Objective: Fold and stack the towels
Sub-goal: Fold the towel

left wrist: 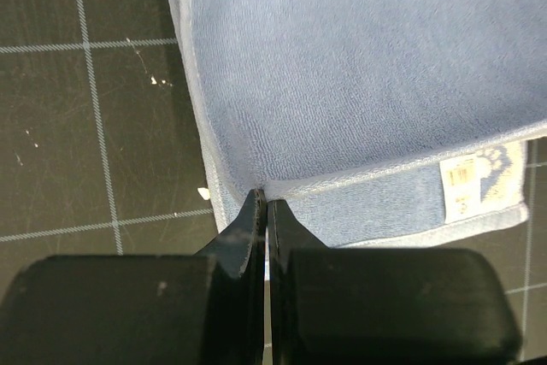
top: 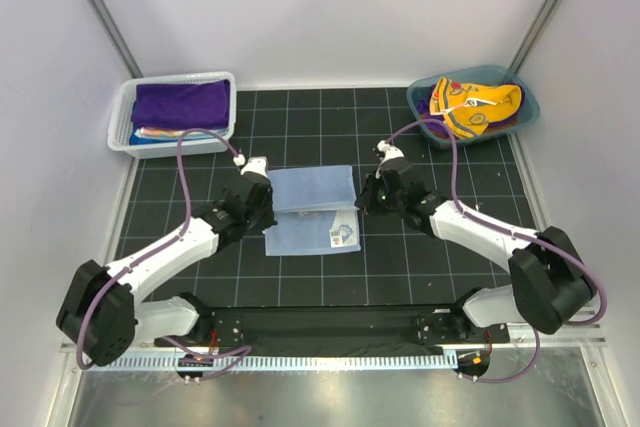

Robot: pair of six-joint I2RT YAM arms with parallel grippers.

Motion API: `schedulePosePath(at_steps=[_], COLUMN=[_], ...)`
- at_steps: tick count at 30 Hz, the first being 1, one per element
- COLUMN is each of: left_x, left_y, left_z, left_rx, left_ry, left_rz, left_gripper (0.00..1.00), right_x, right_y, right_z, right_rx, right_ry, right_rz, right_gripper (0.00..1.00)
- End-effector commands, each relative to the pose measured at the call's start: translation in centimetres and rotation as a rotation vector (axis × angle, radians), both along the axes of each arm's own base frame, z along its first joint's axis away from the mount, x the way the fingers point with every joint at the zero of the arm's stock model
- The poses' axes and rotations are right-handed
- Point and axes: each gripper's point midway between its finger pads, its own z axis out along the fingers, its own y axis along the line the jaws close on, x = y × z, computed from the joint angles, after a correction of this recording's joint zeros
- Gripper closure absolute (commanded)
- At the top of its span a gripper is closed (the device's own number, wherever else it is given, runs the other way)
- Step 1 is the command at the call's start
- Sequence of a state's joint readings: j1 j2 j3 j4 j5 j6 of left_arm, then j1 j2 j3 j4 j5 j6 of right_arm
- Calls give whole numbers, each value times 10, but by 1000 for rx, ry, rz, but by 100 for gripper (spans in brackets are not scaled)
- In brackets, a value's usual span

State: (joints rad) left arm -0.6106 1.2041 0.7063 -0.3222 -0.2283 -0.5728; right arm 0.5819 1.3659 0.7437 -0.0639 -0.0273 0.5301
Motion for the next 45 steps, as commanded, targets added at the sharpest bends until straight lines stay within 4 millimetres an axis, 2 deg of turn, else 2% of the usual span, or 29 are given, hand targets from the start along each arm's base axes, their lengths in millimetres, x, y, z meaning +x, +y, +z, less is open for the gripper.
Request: schedulePosePath(at_steps=[1,5,16,20,24,29,34,36,41,45], left_x=[5,2,-11,-16,-20,-21,-22,-23,-20,-19], left_y=[15,15,7,3,3,1,3,4,7,12], left_z=[21,17,-14,-30,-43,-42,-42,-41,-19,-1], left_rx=[31,32,50,73,103,110,114,117,99,98], left_ry=[-53,-38,23,59,85,80,80,81,29,-2], left_rz=[60,58,35,16,21,21,33,35,55,70], left_gripper=[100,100,100,97,96,92,91,93,96,97], right_x=[12,10,-10,-15,-25,-32,-33,-33,-30,-26], right_y=[-10,-10,-6,-5,0,-1,-3,-4,-5,-4], right_z=[30,31,-16,-32,-47,-57,-53,-49,-28,-3], right_rx=[-17,-11,-24,-40,-44,-64,-59,-58,-46,-31], right_ry=[-79,-78,4,37,87,107,93,83,44,2], right_rz=[-52,-52,-27,-15,24,42,43,43,35,36], right_gripper=[99,99,99,99,96,92,91,91,92,91])
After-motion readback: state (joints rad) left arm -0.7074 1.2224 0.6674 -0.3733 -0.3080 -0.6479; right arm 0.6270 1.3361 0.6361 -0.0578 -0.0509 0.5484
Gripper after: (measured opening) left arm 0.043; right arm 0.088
